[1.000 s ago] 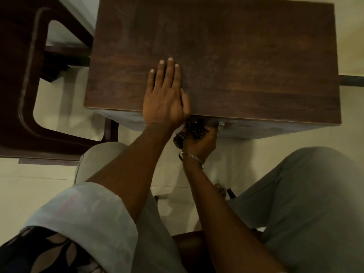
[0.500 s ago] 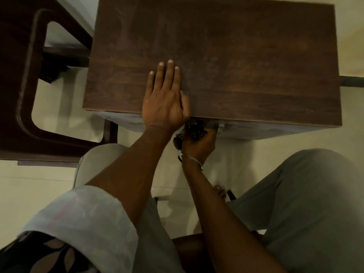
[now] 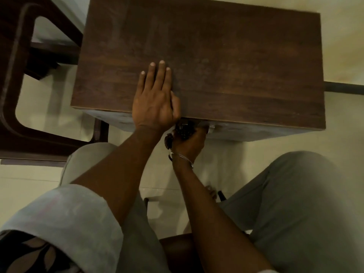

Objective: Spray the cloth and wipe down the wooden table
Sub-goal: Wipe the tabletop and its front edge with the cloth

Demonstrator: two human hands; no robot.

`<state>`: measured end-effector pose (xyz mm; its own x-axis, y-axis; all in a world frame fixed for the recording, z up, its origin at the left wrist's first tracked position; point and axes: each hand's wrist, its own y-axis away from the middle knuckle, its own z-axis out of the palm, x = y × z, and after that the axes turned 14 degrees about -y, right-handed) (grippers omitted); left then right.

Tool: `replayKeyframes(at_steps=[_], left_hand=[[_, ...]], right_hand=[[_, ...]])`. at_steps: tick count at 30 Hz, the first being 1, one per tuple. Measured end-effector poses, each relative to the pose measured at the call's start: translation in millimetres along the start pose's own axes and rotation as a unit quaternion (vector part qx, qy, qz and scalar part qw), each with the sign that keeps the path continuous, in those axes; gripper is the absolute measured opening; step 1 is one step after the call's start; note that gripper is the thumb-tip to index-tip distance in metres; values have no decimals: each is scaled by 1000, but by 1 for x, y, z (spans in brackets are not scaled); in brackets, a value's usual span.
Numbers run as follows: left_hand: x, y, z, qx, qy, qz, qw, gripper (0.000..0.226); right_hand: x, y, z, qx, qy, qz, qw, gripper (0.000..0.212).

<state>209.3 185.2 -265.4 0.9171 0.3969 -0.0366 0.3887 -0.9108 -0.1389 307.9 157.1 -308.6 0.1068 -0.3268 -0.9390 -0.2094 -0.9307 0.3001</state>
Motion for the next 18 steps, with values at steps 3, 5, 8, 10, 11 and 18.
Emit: replayKeyframes(at_steps=[3, 5, 8, 10, 11, 18], left_hand=[[0, -1, -1, 2, -2, -1, 1000, 67], [-1, -2, -1, -3, -3, -1, 1000, 67], [-1, -1, -2, -1, -5, -2, 1000, 67], [-2, -1, 0, 3, -4, -3, 1000, 66], [-2, -1, 1, 4, -4, -3, 1000, 66], [-2, -1, 2, 11, -5, 0, 1000, 67]], right_hand=[[8, -6, 1, -9, -3, 20, 1000, 47], [10, -9, 1, -7, 11, 27, 1000, 44], [7, -6, -1, 12, 36, 11, 999, 42], [3, -4, -1, 32, 31, -25, 999, 41], [2, -3, -1, 37, 25, -39, 998, 41], [20, -12, 0, -10, 16, 52, 998, 35]])
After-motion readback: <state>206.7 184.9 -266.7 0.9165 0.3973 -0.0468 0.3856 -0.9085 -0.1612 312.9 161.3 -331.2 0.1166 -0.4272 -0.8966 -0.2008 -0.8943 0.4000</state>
